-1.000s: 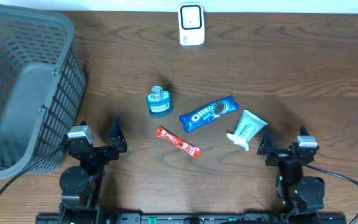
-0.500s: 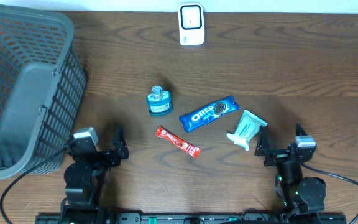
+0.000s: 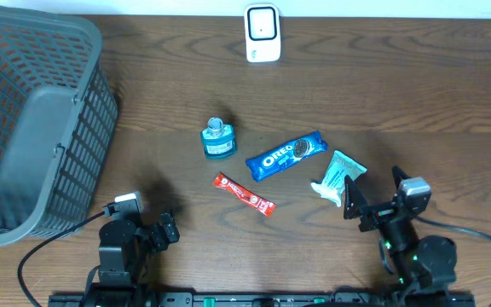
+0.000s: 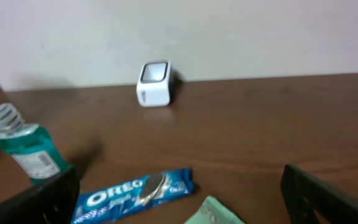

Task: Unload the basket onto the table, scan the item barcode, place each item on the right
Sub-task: 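Raise the right gripper and reach toward the teal-capped bottle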

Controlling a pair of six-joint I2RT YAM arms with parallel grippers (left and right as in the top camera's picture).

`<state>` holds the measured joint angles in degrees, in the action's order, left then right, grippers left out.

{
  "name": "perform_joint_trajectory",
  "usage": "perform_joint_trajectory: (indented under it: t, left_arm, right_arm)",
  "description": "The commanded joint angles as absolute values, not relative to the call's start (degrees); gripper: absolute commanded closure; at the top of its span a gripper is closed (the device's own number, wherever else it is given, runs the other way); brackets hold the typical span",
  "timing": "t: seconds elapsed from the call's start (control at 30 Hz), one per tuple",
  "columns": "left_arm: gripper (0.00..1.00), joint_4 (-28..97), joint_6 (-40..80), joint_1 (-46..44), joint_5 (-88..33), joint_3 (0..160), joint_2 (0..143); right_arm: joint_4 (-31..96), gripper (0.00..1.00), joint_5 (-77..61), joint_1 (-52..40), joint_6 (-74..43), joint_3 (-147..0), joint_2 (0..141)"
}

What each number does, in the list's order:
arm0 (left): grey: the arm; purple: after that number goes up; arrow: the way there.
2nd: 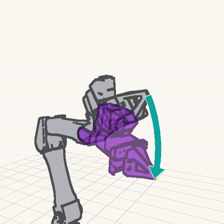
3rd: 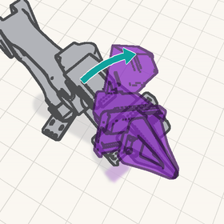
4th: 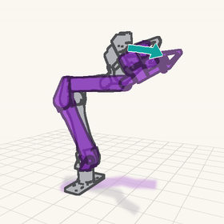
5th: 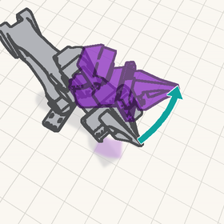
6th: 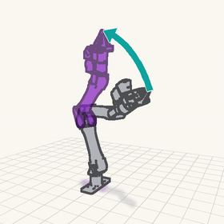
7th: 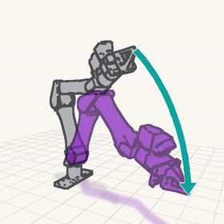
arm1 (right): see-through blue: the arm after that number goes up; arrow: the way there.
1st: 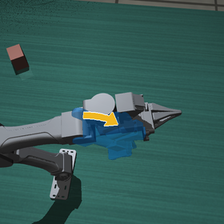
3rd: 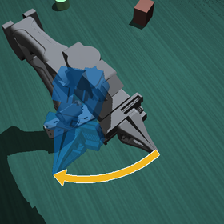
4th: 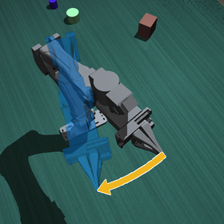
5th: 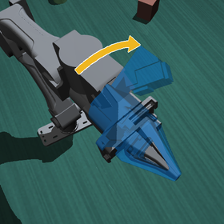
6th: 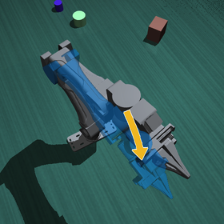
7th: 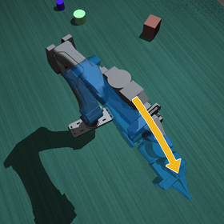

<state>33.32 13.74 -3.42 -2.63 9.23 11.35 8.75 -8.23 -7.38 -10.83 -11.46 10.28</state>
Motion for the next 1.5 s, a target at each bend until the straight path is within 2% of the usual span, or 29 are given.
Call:
perform_joint_trajectory:
  t: [0.0,0.17,0.43,0.6,0.77,0.87,1.0,1.1,1.2,1.3,1.43,1.47]
  left_arm:
    - [0.02,34.3,14.1,-3.2,-2.1,8.8,8.6]
    - [0.02,34.3,14.1,-3.2,-2.1,8.8,1.3]
    - [0.02,34.3,14.1,-3.2,-2.1,8.8,0.3]
    - [0.02,34.3,14.1,-3.2,-2.1,8.8,0.3]
    - [0.02,34.2,13.6,-3.2,-1.7,8.8,0.3]
    - [0.02,33.6,10.6,-3.2,5.3,8.8,0.3]
    - [0.02,32.5,10.5,-3.2,6.0,8.8,0.3]
    - [0.02,28.2,8.3,-3.2,8.1,8.8,0.3]
    - [0.02,21.7,1.2,-3.2,9.8,8.5,0.3]
    - [0.02,17.2,-1.8,-3.2,12.4,7.3,0.3]
    - [0.02,15.7,-1.7,-3.2,12.3,4.8,0.4]
    - [0.02,15.2,-1.8,-3.2,12.3,4.8,0.7]
  right_arm:
    - [10.4,0.01,-10.0,-8.1,-11.7,-17.1,17.1]
    - [14.1,0.01,-11.5,-10.4,-9.3,-25.9,31.7]
    - [36.7,0.01,1.2,-27.0,-8.9,-54.1,59.6]
    - [45.9,0.01,-0.2,-36.6,-9.0,-70.1,71.1]
    - [44.2,0.01,-2.1,-41.0,-8.9,-72.3,75.5]
    - [43.1,0.01,-3.0,-41.3,-4.5,-72.3,76.8]
    - [44.2,0.01,-3.6,-41.3,0.8,-72.4,78.2]
    - [44.2,0.01,-3.6,-41.3,3.2,-72.7,80.0]
    - [44.9,0.01,-5.5,-41.3,7.1,-74.4,82.3]
    - [46.4,0.01,-10.2,-41.3,14.6,-77.4,86.5]
    - [42.4,0.07,-3.3,-41.3,15.4,-78.3,88.8]
    - [41.8,0.03,-3.7,-41.3,16.8,-78.3,88.7]
